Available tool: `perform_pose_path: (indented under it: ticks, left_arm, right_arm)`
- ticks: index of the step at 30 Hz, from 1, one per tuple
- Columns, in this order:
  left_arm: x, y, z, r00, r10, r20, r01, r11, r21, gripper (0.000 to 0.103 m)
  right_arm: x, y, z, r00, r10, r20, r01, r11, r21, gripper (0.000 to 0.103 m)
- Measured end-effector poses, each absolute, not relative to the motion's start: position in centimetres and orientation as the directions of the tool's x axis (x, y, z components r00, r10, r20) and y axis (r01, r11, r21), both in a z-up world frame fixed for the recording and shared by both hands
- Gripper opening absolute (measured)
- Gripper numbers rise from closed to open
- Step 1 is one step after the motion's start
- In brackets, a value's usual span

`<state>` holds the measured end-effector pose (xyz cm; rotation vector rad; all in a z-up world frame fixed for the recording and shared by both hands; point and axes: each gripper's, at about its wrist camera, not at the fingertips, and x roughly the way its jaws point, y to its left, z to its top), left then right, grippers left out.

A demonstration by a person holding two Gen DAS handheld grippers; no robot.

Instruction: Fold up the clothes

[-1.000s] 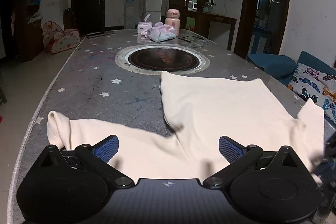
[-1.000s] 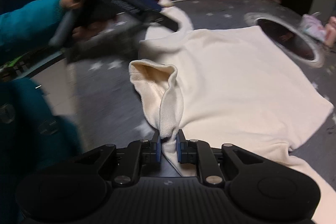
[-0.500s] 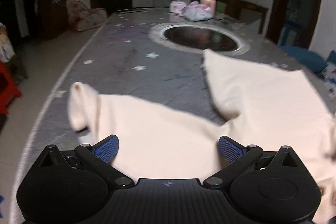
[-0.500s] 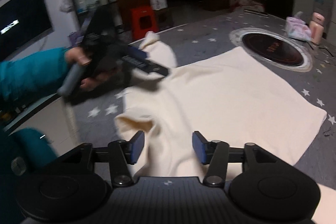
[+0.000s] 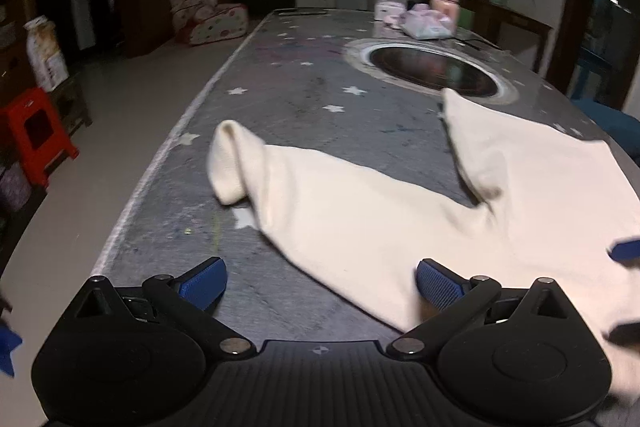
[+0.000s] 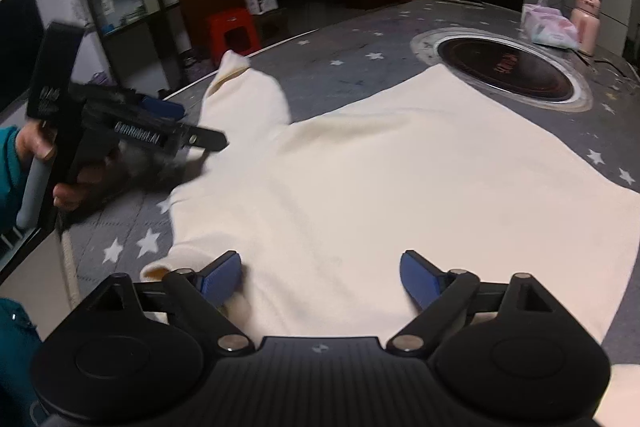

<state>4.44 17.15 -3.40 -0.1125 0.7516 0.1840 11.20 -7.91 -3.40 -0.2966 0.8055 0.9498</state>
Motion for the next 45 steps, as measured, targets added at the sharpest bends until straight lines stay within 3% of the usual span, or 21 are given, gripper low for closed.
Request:
perform_pose_path:
  ticks: [3, 5, 6, 13, 18, 27, 36, 40, 45]
  left_arm:
    - [5.6, 18.0, -2.9, 0.719, 0.16, -0.676, -0.256, 0.966, -0.044, 0.103]
    - [6.6, 18.6, -2.6, 0.721, 0.192, -0.666, -0.295, 0.954, -0.045, 0.103]
    - [7.1, 19.0, -2.6, 0.721, 0.207, -0.662, -0.314, 0.948, -0.045, 0.103]
    - [8.9, 22.7, -3.1, 0.62, 0.386, -0.683, -0.502, 0.864, 0.032, 0.103]
    - [5.4, 25.0, -3.0, 0.533, 0.535, -0.655, -0.66, 0.747, 0.073, 0.103]
    - [-0.5, 28.4, -2.3, 0.475, 0.561, -0.678, -0.82, 0.561, -0.11, 0.103]
    - [-3.5, 27.8, -1.8, 0.351, 0.657, -0.667, -0.898, 0.438, -0.041, 0.103]
    - [-5.0, 27.8, -0.8, 0.219, 0.77, -0.599, -0.954, 0.298, 0.035, 0.103]
    - [-7.2, 30.1, 0.0, 0.304, 0.691, -0.655, -0.943, 0.315, -0.106, 0.103]
  right_arm:
    - [11.1, -8.5, -3.2, 0.328, 0.613, -0.719, -0.805, 0.58, 0.127, 0.091]
    - [11.1, -9.0, -3.1, 0.343, 0.613, -0.712, -0.787, 0.601, 0.138, 0.102]
    - [11.2, -9.2, -3.1, 0.352, 0.612, -0.708, -0.778, 0.612, 0.141, 0.103]
    - [11.4, -9.8, -3.6, 0.349, 0.619, -0.703, -0.744, 0.64, 0.194, 0.103]
    - [11.3, -9.6, -3.8, 0.356, 0.613, -0.705, -0.752, 0.636, 0.174, 0.103]
    - [10.4, -8.5, -4.1, 0.355, 0.62, -0.7, -0.786, 0.603, 0.135, 0.103]
    - [10.6, -8.7, -4.2, 0.346, 0.633, -0.693, -0.796, 0.589, 0.141, 0.103]
    - [10.8, -8.5, -4.2, 0.345, 0.634, -0.692, -0.798, 0.586, 0.139, 0.103]
    - [10.7, -8.6, -4.3, 0.348, 0.638, -0.687, -0.798, 0.586, 0.14, 0.103]
